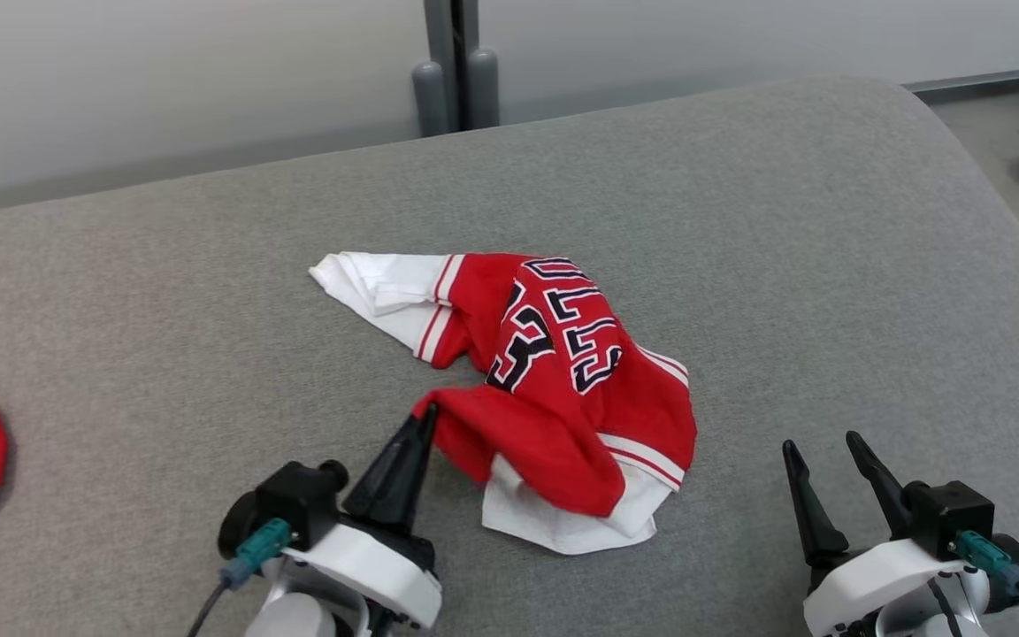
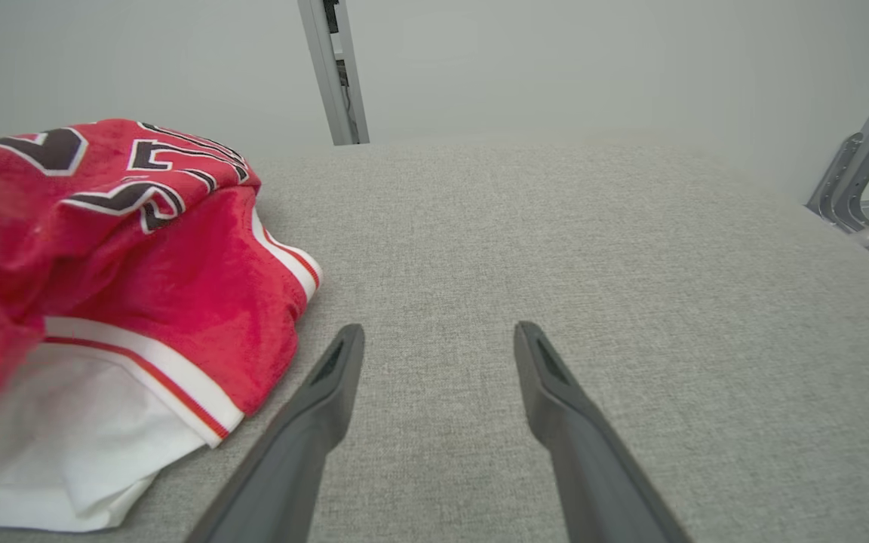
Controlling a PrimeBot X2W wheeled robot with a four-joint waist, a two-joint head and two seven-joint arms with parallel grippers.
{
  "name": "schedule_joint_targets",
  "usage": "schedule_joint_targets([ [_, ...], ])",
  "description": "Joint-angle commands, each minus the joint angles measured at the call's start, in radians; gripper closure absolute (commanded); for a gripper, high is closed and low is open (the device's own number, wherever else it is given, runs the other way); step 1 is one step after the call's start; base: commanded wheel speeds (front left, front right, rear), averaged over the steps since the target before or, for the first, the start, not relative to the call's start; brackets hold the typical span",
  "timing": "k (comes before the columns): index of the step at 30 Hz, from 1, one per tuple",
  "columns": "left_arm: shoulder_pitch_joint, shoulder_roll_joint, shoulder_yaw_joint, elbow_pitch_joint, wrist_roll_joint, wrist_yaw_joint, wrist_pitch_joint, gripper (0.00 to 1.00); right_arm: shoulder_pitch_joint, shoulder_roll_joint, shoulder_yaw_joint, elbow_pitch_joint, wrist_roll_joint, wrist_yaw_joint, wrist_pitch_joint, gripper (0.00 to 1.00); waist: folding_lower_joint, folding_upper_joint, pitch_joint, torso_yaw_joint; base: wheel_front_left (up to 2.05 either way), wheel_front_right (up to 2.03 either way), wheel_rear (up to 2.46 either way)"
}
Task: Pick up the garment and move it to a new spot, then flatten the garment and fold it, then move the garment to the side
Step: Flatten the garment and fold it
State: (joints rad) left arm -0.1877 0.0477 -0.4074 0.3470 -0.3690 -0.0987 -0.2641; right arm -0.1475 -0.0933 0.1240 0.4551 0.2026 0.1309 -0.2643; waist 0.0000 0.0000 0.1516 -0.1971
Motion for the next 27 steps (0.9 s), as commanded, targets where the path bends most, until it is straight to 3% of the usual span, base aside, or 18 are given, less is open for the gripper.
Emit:
schedule_joint_targets([
  [1, 0.008, 0.005, 0.048, -0.008, 0.015, 0.012, 0.000, 1.00, 0.006, -0.001, -0.001, 0.001, 0.003, 0.000, 0.000, 0.00, 0.0000, 0.0000, -0.021, 0.044, 0.00, 0.00, 0.00],
  [6, 0.018, 0.010, 0.202, 0.020, 0.076, 0.019, 0.000, 1.00, 0.003, 0.008, 0.022, 0.004, 0.006, 0.000, 0.000, 0.00, 0.0000, 0.0000, -0.039, 0.098, 0.00, 0.00, 0.00],
  [12, -0.028, 0.045, 0.313, 0.112, 0.152, 0.028, 0.000, 1.00, -0.009, 0.017, 0.050, 0.012, 0.014, 0.000, 0.000, 0.00, 0.0000, 0.0000, -0.035, 0.125, 0.00, 0.00, 0.00],
  [19, -0.063, 0.089, 0.398, 0.138, 0.245, 0.109, 0.000, 1.00, -0.023, 0.021, 0.072, 0.019, 0.019, 0.000, 0.000, 0.00, 0.0000, 0.0000, -0.010, 0.119, 0.00, 0.00, 0.00],
  [23, -0.101, 0.093, 0.405, 0.211, 0.271, 0.131, 0.000, 1.00, -0.032, 0.023, 0.085, 0.026, 0.024, 0.000, 0.000, 0.00, 0.0000, 0.0000, 0.008, 0.117, 0.00, 0.00, 0.00],
  [24, -0.115, 0.089, 0.408, 0.227, 0.270, 0.133, 0.000, 0.92, -0.035, 0.023, 0.089, 0.028, 0.026, 0.000, 0.000, 0.00, 0.0000, 0.0000, 0.012, 0.117, 0.00, 0.00, 0.00],
  [25, -0.115, 0.089, 0.408, 0.227, 0.270, 0.133, 0.000, 0.92, -0.035, 0.023, 0.089, 0.028, 0.026, 0.000, 0.000, 0.00, 0.0000, 0.0000, 0.012, 0.117, 0.00, 0.00, 0.00],
  [26, -0.134, 0.089, 0.409, 0.237, 0.276, 0.136, -0.001, 0.61, -0.039, 0.023, 0.094, 0.029, 0.028, 0.000, 0.000, 0.00, 0.0000, 0.0000, 0.016, 0.118, 0.00, 0.00, 0.00],
  [27, -0.148, 0.085, 0.414, 0.250, 0.277, 0.142, 0.000, 0.00, -0.043, 0.022, 0.098, 0.030, 0.028, 0.000, 0.000, 0.00, 0.0000, 0.0000, 0.021, 0.120, 0.00, 0.00, 0.00],
])
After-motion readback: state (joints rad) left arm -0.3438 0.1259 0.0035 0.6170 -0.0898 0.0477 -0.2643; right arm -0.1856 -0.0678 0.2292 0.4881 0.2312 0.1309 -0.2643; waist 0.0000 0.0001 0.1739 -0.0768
